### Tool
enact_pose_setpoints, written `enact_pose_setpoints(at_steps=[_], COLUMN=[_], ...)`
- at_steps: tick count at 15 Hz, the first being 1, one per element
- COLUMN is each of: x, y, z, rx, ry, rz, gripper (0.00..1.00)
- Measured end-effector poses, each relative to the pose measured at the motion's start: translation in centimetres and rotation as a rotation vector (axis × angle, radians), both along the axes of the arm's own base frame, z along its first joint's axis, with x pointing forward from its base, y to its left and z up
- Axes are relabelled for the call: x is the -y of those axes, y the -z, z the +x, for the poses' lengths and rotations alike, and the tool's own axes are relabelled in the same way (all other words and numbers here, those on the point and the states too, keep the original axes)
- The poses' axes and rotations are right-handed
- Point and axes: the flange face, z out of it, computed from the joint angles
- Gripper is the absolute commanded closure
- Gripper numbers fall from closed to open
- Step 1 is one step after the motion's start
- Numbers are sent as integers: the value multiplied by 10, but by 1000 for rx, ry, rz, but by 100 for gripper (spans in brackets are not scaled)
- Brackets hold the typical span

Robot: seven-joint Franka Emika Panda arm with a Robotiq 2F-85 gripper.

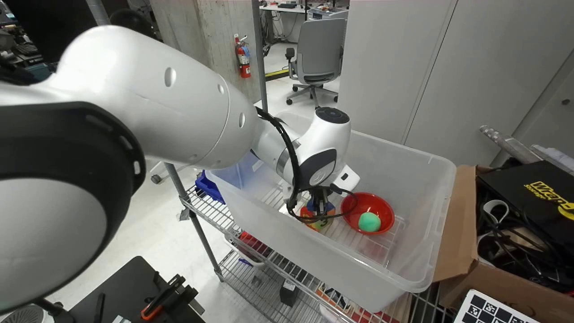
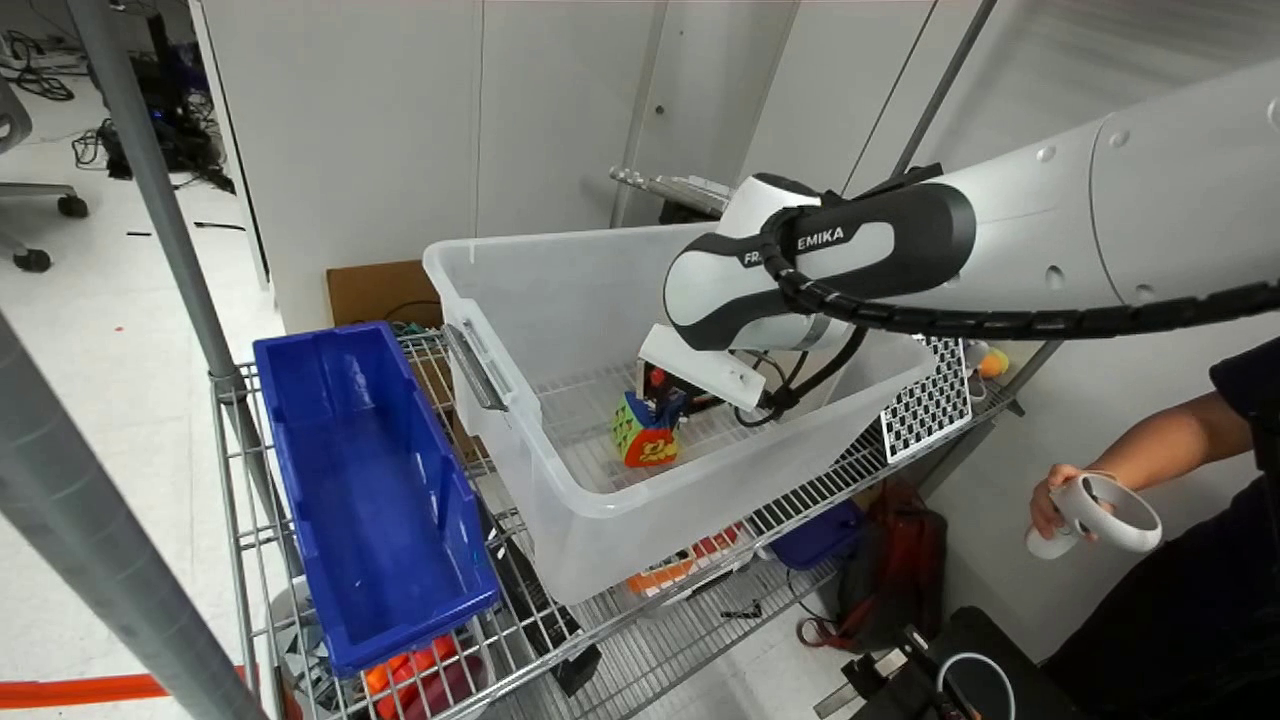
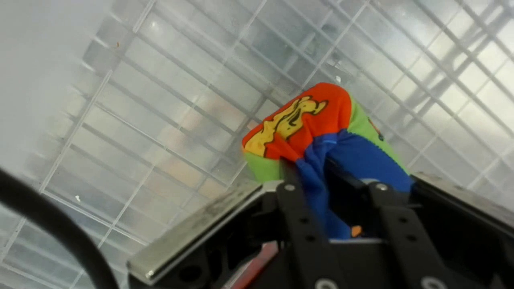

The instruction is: Move the cube inside the storage bin forwards

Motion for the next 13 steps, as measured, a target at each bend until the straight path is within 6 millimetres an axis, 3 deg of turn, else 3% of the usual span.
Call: enact_pose_setpoints(at_steps=[4,7,8,10,13], x=[-3,2,3,0,-3], y=[-9,-32,-44,-74,-92], z=[-2,-10,-13,-20,-28], rx=[-92,-176,-198,-213,-214], ry=[74,131,129,109,105], rz=[2,-73,-99,-122,-118], gripper=[21,0,16,1,0])
